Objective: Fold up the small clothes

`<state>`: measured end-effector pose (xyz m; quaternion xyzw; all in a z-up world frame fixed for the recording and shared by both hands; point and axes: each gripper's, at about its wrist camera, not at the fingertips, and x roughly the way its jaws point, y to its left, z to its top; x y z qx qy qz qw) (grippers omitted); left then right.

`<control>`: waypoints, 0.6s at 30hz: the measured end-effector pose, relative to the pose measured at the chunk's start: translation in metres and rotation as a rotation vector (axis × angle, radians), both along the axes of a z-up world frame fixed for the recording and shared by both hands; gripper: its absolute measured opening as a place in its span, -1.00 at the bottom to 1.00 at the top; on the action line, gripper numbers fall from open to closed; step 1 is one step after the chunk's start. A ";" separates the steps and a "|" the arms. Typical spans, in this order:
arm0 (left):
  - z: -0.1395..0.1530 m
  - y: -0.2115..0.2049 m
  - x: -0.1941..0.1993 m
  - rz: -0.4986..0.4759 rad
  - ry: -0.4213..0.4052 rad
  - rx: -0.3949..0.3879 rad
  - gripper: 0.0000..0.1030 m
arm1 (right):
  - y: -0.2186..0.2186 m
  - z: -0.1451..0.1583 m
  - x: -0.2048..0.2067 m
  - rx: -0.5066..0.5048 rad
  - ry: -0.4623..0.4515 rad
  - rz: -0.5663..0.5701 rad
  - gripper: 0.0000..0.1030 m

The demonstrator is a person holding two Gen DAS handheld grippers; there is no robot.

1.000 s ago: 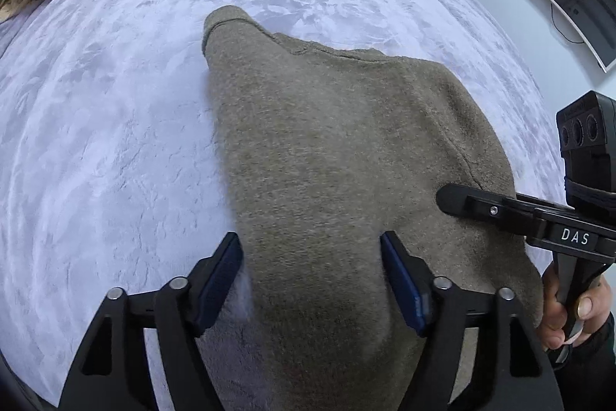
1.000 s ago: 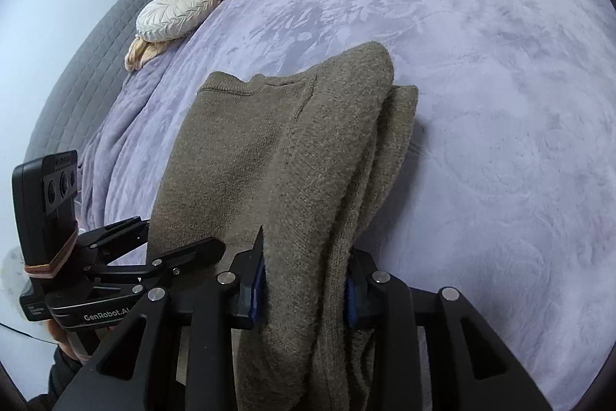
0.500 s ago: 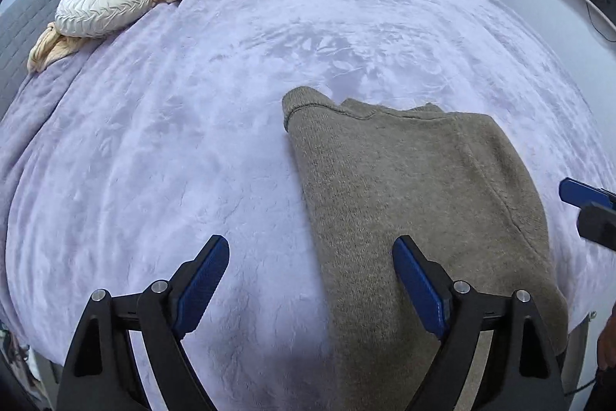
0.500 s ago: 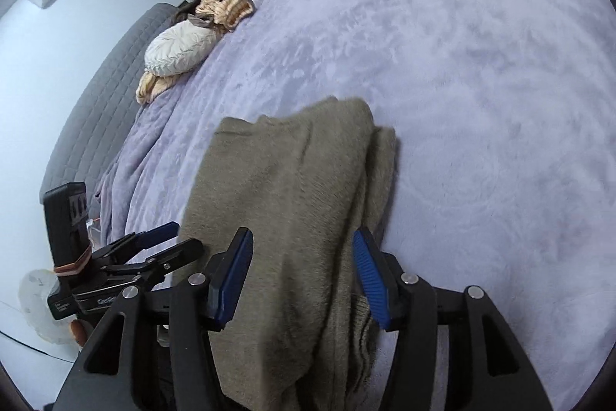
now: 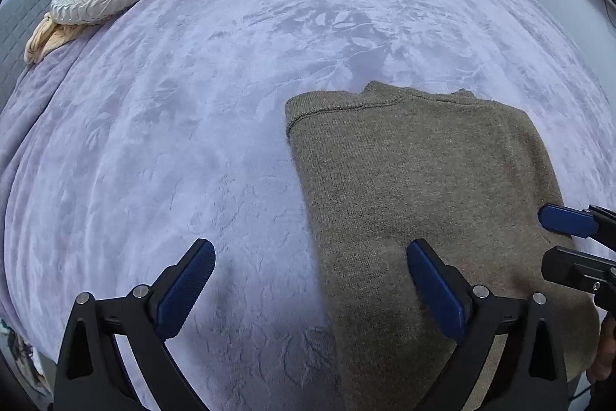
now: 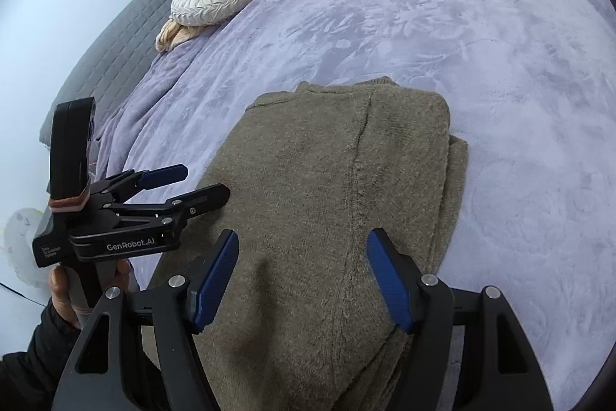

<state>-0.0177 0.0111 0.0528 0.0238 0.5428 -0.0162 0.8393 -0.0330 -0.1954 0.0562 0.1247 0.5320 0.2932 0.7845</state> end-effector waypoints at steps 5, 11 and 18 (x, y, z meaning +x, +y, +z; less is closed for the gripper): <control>0.028 -0.004 -0.022 -0.023 -0.036 -0.028 0.95 | -0.001 0.026 -0.017 -0.018 -0.061 0.012 0.38; 0.035 -0.019 -0.052 -0.067 -0.044 0.007 0.95 | 0.014 0.061 -0.066 -0.030 -0.146 0.158 0.41; 0.001 -0.020 -0.069 -0.070 0.019 0.008 0.95 | 0.018 0.030 -0.089 -0.102 -0.101 0.166 0.41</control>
